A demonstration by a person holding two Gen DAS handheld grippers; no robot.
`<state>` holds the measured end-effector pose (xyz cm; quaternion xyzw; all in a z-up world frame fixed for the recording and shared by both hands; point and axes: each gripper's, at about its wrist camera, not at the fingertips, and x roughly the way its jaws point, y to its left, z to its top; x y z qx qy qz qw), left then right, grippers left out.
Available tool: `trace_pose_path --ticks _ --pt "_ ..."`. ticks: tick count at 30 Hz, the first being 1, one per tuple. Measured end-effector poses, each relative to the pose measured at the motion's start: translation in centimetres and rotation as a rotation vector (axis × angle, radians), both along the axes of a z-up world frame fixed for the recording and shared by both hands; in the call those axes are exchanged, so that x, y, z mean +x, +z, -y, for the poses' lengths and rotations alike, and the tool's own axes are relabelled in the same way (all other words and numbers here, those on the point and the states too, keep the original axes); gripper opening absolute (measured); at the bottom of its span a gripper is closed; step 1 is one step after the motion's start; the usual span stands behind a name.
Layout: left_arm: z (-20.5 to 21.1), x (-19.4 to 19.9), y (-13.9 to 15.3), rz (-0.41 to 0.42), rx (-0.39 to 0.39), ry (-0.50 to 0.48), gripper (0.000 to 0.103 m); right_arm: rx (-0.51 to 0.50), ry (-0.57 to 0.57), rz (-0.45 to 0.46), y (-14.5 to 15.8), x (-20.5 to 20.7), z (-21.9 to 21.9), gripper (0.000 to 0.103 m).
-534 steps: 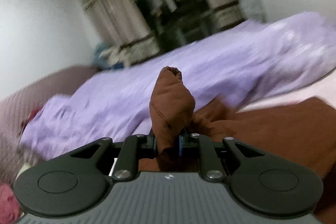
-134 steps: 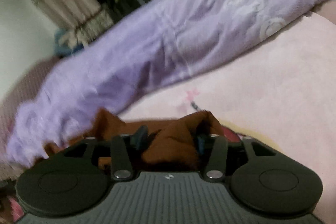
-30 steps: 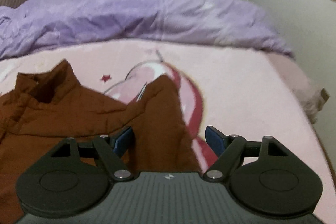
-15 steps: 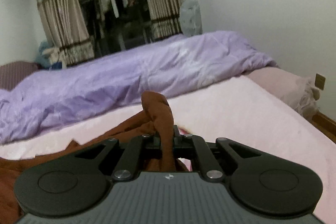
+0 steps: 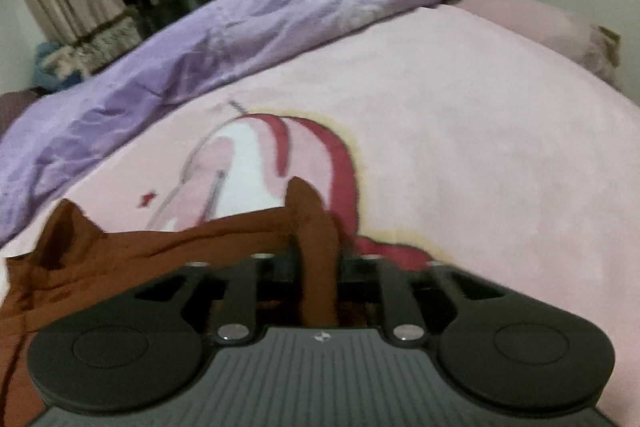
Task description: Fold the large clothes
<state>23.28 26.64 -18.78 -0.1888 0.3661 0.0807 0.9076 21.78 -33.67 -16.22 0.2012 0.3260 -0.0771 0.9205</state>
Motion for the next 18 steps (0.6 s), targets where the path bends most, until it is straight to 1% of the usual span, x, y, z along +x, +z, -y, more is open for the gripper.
trace_pose_path --ticks 1,2,3,4,5,6,7,8,9,10,11,12,13,14,15,16,18 --pt "-0.1 -0.2 0.8 0.001 -0.001 0.012 0.06 -0.005 -0.009 0.0 0.2 -0.2 0.1 0.064" --pt "-0.2 -0.6 1.7 0.004 0.008 0.02 0.061 -0.006 -0.025 0.001 0.5 -0.4 0.2 0.07" --pt "0.0 -0.9 3.0 0.012 0.033 0.019 0.061 -0.007 -0.048 0.005 1.2 -0.8 0.5 0.079" --pt "0.4 -1.4 4.4 0.027 0.074 0.012 0.062 -0.012 -0.067 0.016 1.7 -0.9 0.8 0.083" --pt "1.0 -2.1 5.9 0.047 0.128 0.003 0.066 -0.023 -0.099 0.038 2.7 -1.3 1.0 0.084" --pt "1.9 -2.9 7.5 0.071 0.195 -0.004 0.073 -0.04 -0.141 0.071 3.6 -2.2 1.3 0.083" --pt "2.7 -3.5 8.9 0.095 0.255 -0.003 0.078 -0.067 -0.209 0.105 4.8 -3.3 1.3 0.079" --pt "3.5 -4.1 10.2 0.115 0.298 0.003 0.086 -0.09 -0.287 0.128 5.9 -4.5 1.3 0.073" --pt "4.4 -4.9 11.5 0.13 0.317 0.016 0.092 -0.094 -0.348 0.147 6.9 -5.7 1.2 0.061" --pt "5.2 -5.7 12.4 0.148 0.306 0.019 0.095 -0.065 -0.379 0.184 7.8 -7.0 0.9 0.05" --pt "6.3 -6.5 13.0 0.172 0.282 0.002 0.103 -0.012 -0.365 0.238 8.5 -8.4 0.4 0.045" --pt "7.6 -7.4 13.5 0.195 0.256 -0.039 0.103 0.041 -0.323 0.29 8.9 -9.5 -0.3 0.036" --pt "9.1 -8.3 13.5 0.205 0.235 -0.095 0.103 0.076 -0.265 0.332 9.3 -10.3 -1.5 0.034" --pt "10.5 -8.8 13.3 0.195 0.226 -0.154 0.103 0.08 -0.204 0.348 9.6 -10.8 -3.1 0.033" --pt "12.1 -9.2 12.9 0.176 0.224 -0.204 0.103 0.054 -0.141 0.351 9.9 -11.0 -4.9 0.033" --pt "13.5 -9.5 12.2 0.16 0.223 -0.232 0.103 0.008 -0.068 0.348 10.0 -10.9 -7.1 0.033" --pt "15.5 -9.4 10.4 0.112 0.201 -0.262 0.103 -0.098 0.063 0.336 9.5 -10.6 -11.4 0.033"
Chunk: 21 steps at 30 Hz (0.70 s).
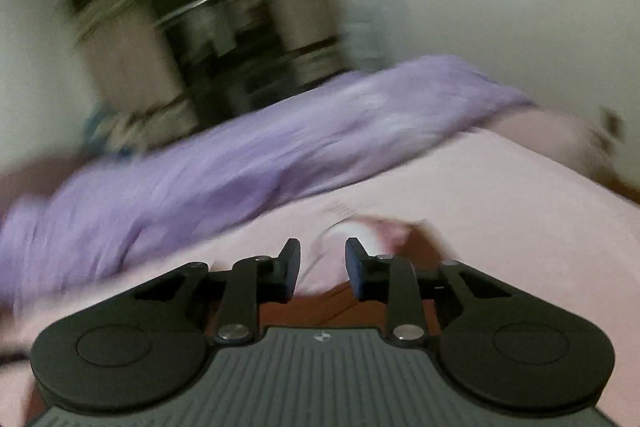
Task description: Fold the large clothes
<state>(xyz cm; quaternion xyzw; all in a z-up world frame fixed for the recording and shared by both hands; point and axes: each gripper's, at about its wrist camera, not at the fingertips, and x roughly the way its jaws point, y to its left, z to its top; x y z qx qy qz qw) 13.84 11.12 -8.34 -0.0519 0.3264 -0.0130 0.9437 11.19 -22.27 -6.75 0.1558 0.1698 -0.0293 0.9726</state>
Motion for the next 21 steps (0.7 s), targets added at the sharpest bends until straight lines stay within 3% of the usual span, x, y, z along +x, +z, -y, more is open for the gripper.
trace_pose_path --ticks 3,7,9,10,14,21 --pt "1.6 0.8 -2.9 -0.094 -0.044 -0.015 0.103 -0.039 0.132 -0.077 -1.6 0.8 -4.3 0.033" --pt "3.1 1.5 -6.4 -0.192 0.011 0.006 0.103 -0.086 0.223 -0.185 -4.2 2.3 -7.8 0.039" --pt "3.7 1.8 -7.3 -0.19 0.062 0.002 0.103 -0.116 0.26 -0.26 -6.0 3.0 -9.1 0.067" --pt "4.0 2.0 -7.6 -0.192 0.089 0.0 0.103 -0.136 0.284 -0.28 -6.8 3.2 -9.5 0.071" --pt "4.8 2.2 -9.0 -0.184 0.162 -0.005 0.103 -0.217 0.269 -0.28 -8.3 2.8 -10.7 0.077" --pt "4.7 1.7 -8.1 -0.188 0.168 0.001 0.103 -0.213 0.269 -0.275 -8.3 2.8 -10.1 0.079"
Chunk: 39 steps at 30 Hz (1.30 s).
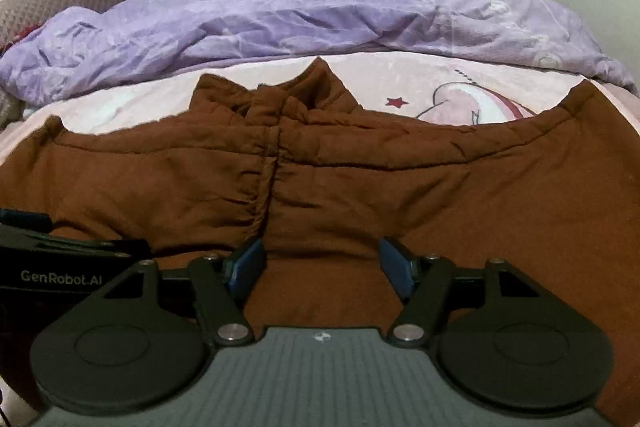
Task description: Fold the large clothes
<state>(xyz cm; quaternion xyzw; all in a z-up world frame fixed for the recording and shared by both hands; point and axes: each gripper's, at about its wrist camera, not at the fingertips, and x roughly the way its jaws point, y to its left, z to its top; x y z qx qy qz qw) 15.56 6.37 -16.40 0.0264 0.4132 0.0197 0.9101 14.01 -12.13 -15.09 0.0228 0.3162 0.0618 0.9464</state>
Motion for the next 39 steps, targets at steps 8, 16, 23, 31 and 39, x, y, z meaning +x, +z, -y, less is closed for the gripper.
trace_pose_path --ticks 8,16,23,31,39 --pt "-3.0 -0.9 4.1 0.091 0.043 0.088 0.103 -0.009 -0.074 0.101 5.4 -1.8 2.9 0.086" --pt "-7.4 0.8 0.1 0.061 0.077 0.181 0.103 -0.032 -0.137 -0.027 1.8 1.2 6.6 0.083" --pt "-11.4 1.1 -2.4 0.085 -0.126 0.182 0.103 -0.075 -0.13 0.044 -1.4 1.4 6.5 0.088" --pt "-11.8 1.3 1.8 0.196 0.152 0.128 0.103 -0.059 -0.192 0.151 3.3 0.6 10.6 0.08" --pt "-14.9 6.8 0.7 0.209 0.097 0.16 0.103 -0.033 -0.247 0.124 2.0 5.7 16.1 0.064"
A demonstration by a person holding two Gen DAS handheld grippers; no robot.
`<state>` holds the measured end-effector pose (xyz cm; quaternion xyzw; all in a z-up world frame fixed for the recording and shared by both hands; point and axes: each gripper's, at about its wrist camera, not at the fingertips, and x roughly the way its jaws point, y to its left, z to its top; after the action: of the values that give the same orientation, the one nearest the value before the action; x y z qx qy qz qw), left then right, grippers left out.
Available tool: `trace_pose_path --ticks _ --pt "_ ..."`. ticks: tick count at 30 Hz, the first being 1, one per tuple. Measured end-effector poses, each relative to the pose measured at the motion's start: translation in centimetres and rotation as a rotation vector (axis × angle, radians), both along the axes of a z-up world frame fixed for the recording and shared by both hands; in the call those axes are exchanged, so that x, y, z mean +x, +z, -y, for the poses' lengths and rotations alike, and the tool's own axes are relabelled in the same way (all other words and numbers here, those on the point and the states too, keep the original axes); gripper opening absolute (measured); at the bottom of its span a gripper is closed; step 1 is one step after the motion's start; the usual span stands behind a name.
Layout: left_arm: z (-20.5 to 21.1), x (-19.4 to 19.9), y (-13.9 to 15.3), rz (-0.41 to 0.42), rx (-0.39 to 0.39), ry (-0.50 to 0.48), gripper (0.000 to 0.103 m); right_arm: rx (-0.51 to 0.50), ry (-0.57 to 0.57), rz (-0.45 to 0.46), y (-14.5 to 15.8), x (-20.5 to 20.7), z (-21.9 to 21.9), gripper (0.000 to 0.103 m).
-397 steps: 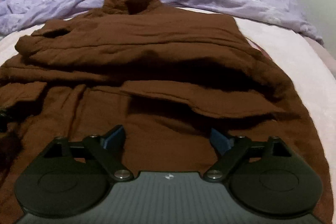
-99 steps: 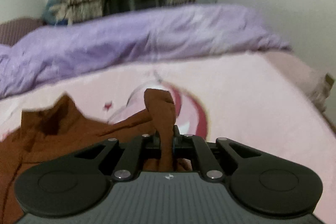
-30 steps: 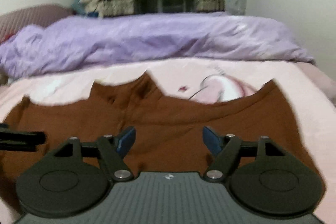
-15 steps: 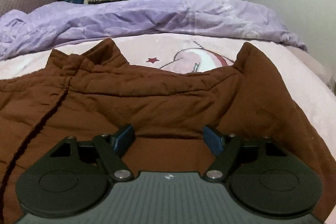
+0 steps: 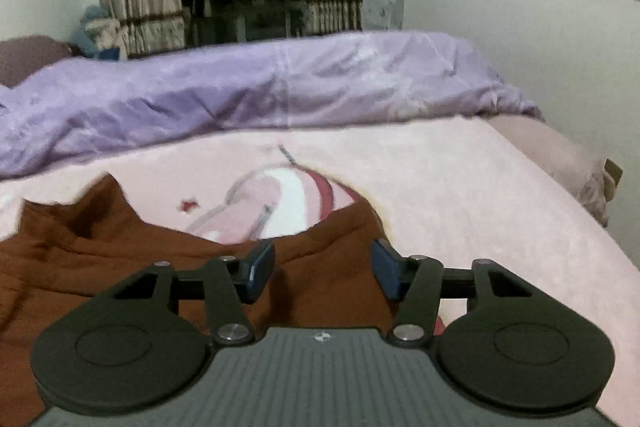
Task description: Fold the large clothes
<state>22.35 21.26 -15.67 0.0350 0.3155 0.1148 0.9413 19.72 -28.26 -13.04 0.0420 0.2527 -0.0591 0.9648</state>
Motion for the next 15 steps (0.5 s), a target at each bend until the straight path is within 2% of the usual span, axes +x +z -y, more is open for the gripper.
trace_pose_path --ticks 3,7,11,13,15 --pt "0.8 1.7 -2.2 -0.063 0.059 -0.017 0.103 0.028 0.0 -0.062 -2.1 0.9 0.5 0.062" --pt "0.5 2.1 -3.6 -0.042 0.032 -0.007 0.103 0.092 -0.006 -0.088 -3.1 1.2 1.4 0.063" --pt "-1.2 2.3 -4.2 -0.047 -0.09 0.002 0.103 0.131 -0.014 -0.091 -3.5 1.2 2.0 0.069" --pt "-2.3 2.2 -4.4 -0.046 -0.171 0.01 0.103 0.149 -0.025 -0.098 -3.6 1.3 2.3 0.077" --pt "-2.9 1.6 -4.4 -0.044 -0.235 0.031 0.103 0.185 -0.032 -0.107 -3.7 1.4 3.1 0.08"
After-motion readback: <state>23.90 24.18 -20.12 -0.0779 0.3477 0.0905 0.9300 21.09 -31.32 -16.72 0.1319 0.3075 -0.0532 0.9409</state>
